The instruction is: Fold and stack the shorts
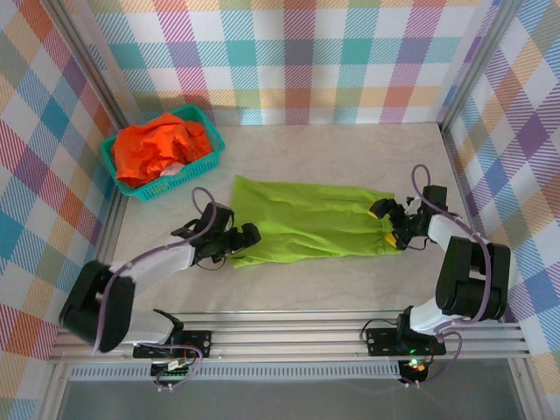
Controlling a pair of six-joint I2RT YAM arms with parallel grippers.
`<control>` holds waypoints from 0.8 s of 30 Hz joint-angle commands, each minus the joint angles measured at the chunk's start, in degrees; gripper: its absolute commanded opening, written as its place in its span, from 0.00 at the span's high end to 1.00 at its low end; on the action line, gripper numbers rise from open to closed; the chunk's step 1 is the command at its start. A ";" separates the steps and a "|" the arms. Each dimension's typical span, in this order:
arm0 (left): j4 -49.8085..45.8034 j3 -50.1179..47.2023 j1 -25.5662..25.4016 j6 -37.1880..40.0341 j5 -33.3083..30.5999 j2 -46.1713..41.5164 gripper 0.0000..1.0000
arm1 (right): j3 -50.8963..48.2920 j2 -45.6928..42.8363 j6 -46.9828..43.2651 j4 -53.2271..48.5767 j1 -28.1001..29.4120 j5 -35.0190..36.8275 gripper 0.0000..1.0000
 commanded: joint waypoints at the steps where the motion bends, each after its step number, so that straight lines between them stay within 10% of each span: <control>1: -11.79 3.12 0.38 2.07 -1.58 -7.14 0.00 | -2.71 1.26 -0.49 -1.85 0.02 0.82 0.00; 12: -14.77 -8.00 -0.34 -8.12 1.59 -17.87 0.23 | -2.24 -0.66 0.87 -1.88 1.18 -0.23 0.00; 24: -3.25 -9.80 -0.42 -7.76 5.84 -10.21 0.49 | -2.71 -1.12 0.56 -2.29 1.20 -0.10 0.00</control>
